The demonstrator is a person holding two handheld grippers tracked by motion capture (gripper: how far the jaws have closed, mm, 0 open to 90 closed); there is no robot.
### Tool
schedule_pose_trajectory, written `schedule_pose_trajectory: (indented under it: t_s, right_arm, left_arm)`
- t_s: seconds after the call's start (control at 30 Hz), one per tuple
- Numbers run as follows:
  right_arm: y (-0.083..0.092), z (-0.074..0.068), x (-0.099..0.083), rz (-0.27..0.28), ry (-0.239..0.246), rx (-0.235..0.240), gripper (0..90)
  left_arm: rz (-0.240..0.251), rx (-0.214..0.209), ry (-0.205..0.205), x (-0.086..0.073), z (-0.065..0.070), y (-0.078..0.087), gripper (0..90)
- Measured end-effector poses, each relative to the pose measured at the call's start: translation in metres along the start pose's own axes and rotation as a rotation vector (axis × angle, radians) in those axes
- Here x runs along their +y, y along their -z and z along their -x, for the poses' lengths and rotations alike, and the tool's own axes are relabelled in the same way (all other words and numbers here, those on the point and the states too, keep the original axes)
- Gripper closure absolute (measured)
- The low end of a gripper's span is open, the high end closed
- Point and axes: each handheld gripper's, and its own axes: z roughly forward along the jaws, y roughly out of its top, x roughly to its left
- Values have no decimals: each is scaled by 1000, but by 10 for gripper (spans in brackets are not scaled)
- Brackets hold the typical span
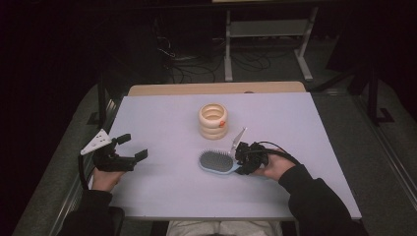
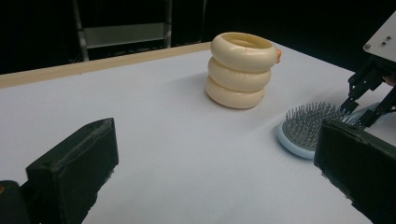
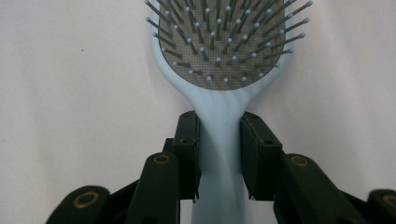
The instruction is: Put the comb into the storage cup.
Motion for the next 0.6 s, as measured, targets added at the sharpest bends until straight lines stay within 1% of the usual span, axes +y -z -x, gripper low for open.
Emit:
schedule_pose_trajectory:
  t_s: [0.07, 0.17, 0.3, 0.6]
  right_arm:
    - [1, 1, 0, 3, 3, 12, 685]
    - [5, 1, 0, 20, 1, 5, 685]
    - [14, 2, 0, 64, -2, -3, 685]
    - [35, 3, 2, 116, -4, -26, 685]
  left_arm:
    - [-1, 0, 0, 0, 0, 0, 0]
    - [-1, 0, 1, 0, 0, 0, 0]
    - [0, 0, 1, 0, 0, 0, 0]
    - [-2, 1, 3, 0, 0, 0, 0]
